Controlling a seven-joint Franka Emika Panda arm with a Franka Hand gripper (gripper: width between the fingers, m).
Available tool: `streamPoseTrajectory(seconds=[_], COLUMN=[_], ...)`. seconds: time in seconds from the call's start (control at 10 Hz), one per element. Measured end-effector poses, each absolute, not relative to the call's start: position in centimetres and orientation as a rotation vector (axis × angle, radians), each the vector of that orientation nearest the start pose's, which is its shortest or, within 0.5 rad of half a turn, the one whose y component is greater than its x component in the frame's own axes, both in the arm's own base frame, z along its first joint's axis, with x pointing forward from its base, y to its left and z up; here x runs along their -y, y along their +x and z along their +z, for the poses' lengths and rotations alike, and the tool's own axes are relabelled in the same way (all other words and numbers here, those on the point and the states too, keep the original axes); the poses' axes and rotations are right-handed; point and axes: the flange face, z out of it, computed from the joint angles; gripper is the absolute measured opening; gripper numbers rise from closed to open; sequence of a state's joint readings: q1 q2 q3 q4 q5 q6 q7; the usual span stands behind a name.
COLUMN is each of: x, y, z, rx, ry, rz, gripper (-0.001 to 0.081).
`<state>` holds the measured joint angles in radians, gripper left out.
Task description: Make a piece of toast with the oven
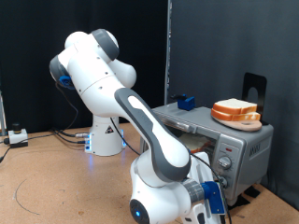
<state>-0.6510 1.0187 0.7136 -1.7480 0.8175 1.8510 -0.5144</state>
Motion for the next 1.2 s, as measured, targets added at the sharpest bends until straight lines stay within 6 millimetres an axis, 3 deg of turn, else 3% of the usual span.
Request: streamPoseTrajectory(seconds=[0.4,0.5,0.6,0.8,0.9,1.0,1.2], x=[-7.4,-7.2,-7.0,-6.6,-6.1,-4.9,-2.1], y=[60.6,61.3,61.8,62.5,62.6,62.2,61.4], z=[13.4,13.9,14.3,15.0,15.4,15.8,17.2], rx=[-0.096,-0.108,-0.118,-0.146,-0.163,-0.188,-0.201], ry=[-1.658,-1.662,-1.665,-1.665,-1.667,-1.689,-1.764], rz=[0.396,0.394,0.394,0.424,0.481,0.605,0.814], gripper=[0.0096,0.0242,0.0242,0.0587,0.0587,0.0760,0.0799])
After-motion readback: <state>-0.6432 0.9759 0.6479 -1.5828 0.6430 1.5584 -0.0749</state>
